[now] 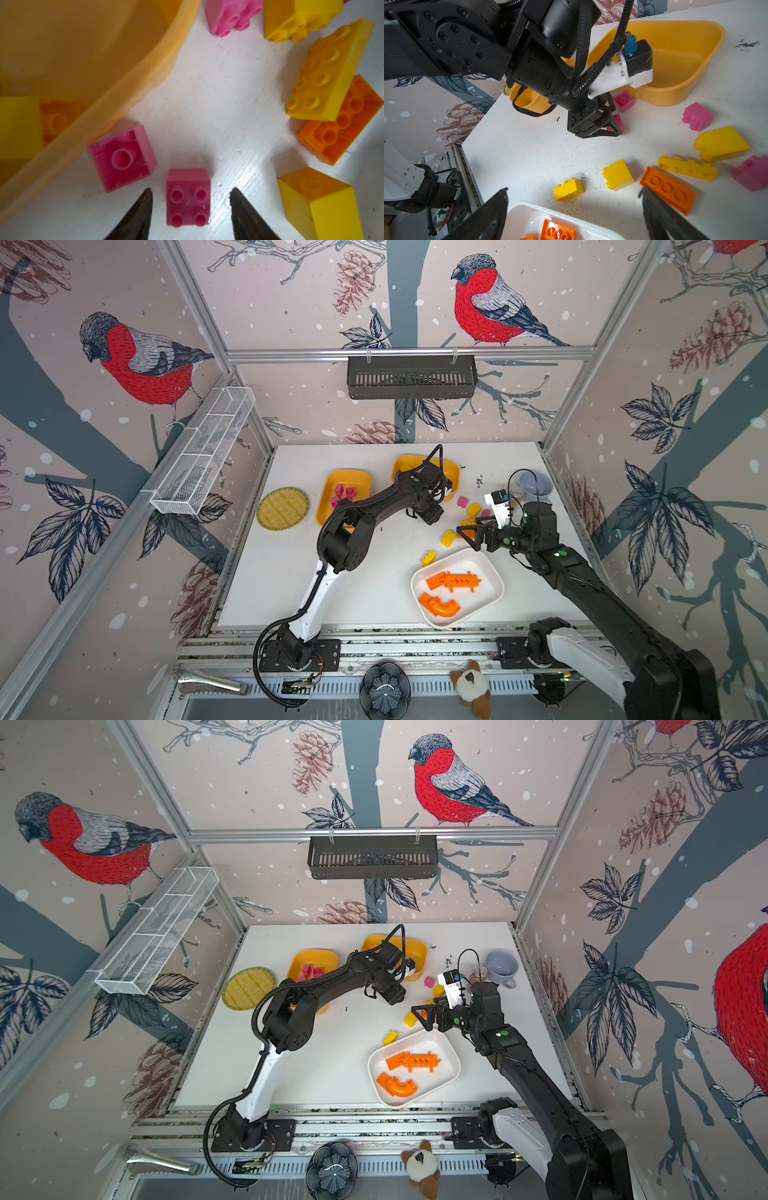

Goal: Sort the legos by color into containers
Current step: 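Grasp a pink brick with the left gripper and lift it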

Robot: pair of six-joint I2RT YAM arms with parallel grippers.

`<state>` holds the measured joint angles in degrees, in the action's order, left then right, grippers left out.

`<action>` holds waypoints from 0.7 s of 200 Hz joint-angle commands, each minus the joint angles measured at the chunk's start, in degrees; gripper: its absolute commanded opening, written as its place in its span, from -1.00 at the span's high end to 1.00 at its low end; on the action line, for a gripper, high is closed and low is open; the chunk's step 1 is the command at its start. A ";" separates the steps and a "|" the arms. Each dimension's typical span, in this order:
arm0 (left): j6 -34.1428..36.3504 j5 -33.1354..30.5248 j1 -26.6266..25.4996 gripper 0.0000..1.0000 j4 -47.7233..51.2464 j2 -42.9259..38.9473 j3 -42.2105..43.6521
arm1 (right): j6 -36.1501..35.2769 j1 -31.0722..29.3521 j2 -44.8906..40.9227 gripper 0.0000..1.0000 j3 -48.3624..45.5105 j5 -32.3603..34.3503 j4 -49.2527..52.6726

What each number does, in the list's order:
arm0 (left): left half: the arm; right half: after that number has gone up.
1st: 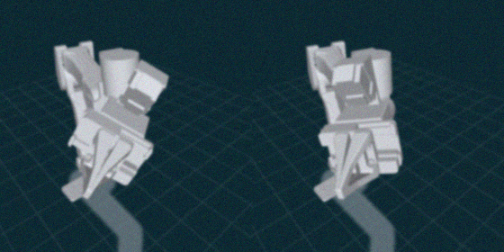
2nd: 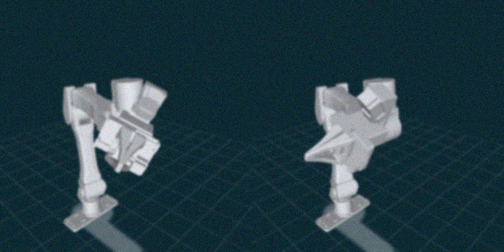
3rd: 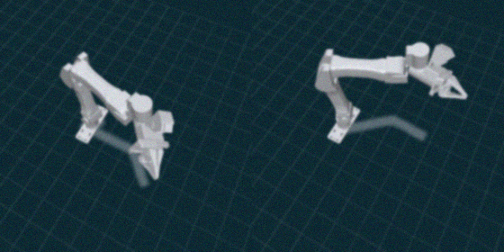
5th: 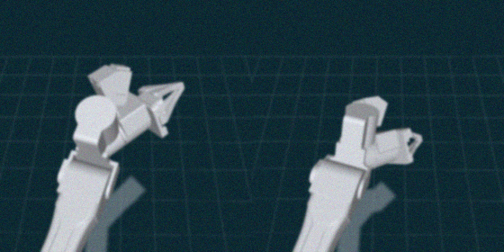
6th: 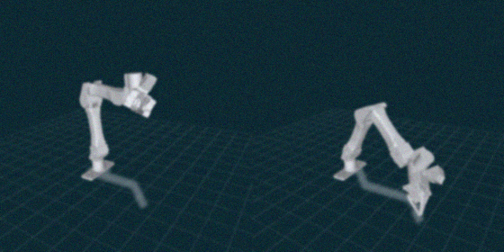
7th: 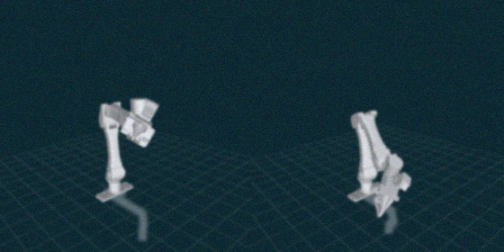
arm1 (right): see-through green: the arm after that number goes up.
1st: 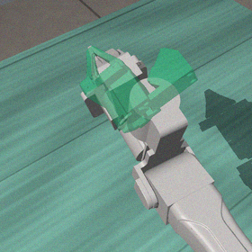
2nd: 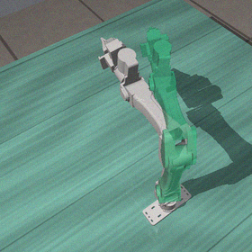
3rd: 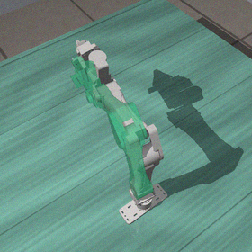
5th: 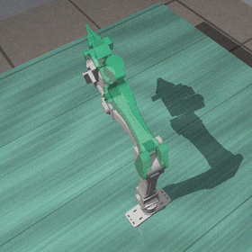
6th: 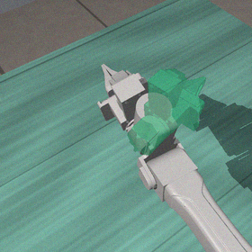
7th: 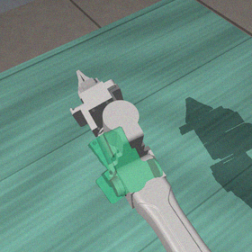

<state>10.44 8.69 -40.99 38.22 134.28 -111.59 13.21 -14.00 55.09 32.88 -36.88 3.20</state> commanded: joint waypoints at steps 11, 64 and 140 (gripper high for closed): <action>2.13 -2.12 -0.31 0.00 -0.03 0.90 0.20 | -0.65 0.20 -0.43 -0.99 0.10 0.32 0.26; 2.18 -4.02 -0.58 0.35 -1.12 0.32 2.29 | -1.18 0.68 -0.65 -0.99 0.08 0.06 0.84; -1.46 -3.06 0.15 0.45 4.53 -9.02 3.99 | -1.97 1.68 0.70 -0.99 0.60 -1.33 0.14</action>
<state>10.68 4.49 -41.41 39.38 129.05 -108.57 12.01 -12.56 55.18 32.95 -36.93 4.21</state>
